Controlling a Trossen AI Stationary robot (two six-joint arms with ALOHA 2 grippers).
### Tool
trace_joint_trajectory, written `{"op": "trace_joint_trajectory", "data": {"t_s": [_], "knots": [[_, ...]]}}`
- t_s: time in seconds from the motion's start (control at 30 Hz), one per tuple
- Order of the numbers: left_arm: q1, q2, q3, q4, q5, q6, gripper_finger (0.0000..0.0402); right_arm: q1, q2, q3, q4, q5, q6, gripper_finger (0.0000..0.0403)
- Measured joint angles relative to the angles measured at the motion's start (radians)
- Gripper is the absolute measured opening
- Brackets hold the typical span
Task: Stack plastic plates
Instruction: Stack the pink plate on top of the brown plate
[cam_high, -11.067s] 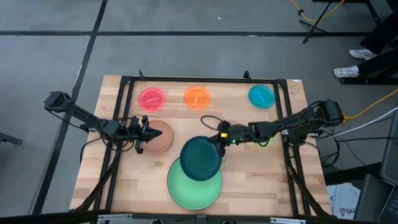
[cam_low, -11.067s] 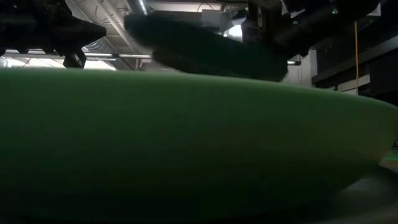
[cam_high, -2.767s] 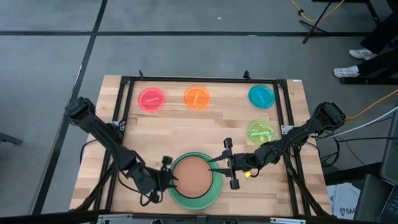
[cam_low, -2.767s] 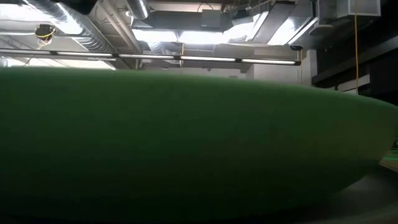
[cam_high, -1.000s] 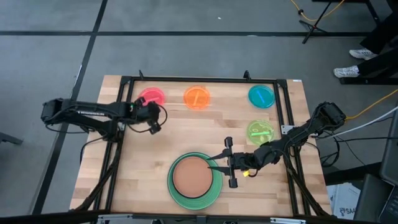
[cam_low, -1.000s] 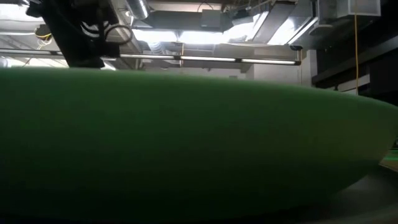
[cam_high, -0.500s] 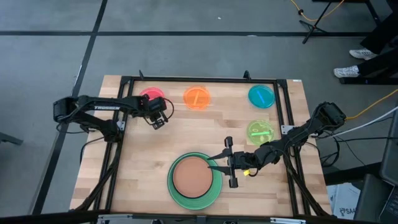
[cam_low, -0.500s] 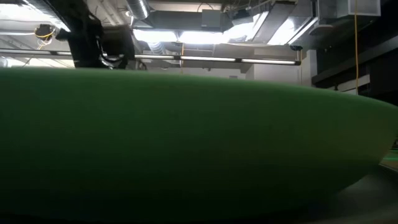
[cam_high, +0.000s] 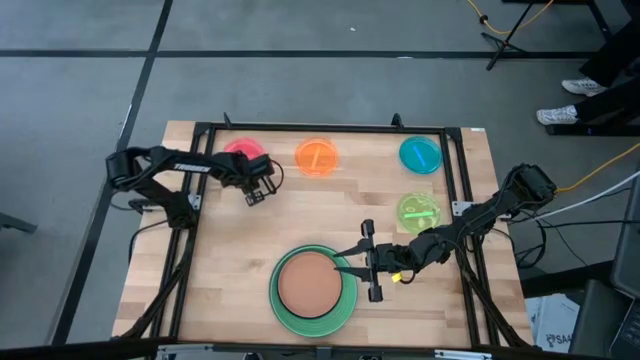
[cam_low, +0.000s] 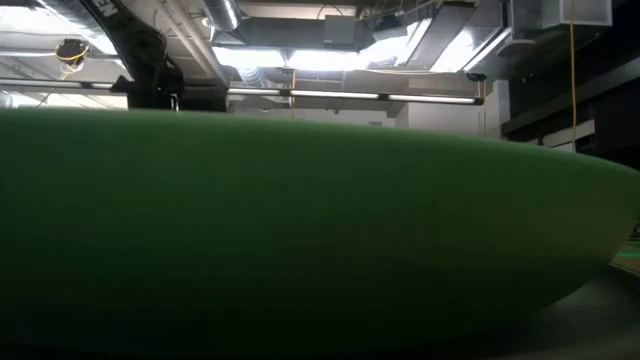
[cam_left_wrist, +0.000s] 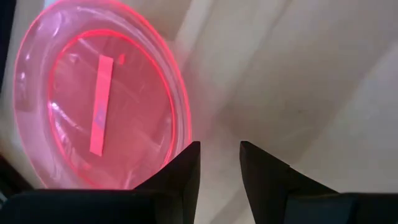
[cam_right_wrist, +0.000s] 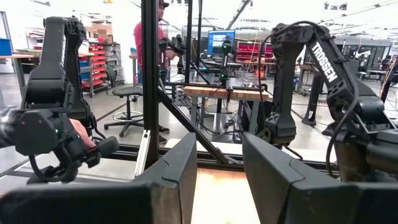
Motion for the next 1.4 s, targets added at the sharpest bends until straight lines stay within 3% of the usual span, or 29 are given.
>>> {"op": "trace_joint_trajectory", "data": {"t_s": [0.17, 0.47, 0.73, 1.4], "knots": [[0.023, 0.017, 0.000, 0.007, -0.004, -0.013, 0.0106, 0.000, 0.000, 0.000, 0.000, 0.000, 0.000, 0.0122], [-0.010, -0.011, 0.000, 0.001, 0.095, -0.005, 0.0106, 0.000, 0.000, 0.000, -0.002, 0.000, 0.000, 0.0122], [0.019, -0.052, 0.000, 0.002, 0.017, -0.019, 0.0106, 0.000, 0.000, 0.000, -0.001, 0.000, 0.000, 0.0122], [0.120, -0.050, 0.000, 0.051, 0.042, 0.038, 0.0106, 0.000, 0.000, 0.000, 0.000, 0.000, 0.000, 0.0122]]}}
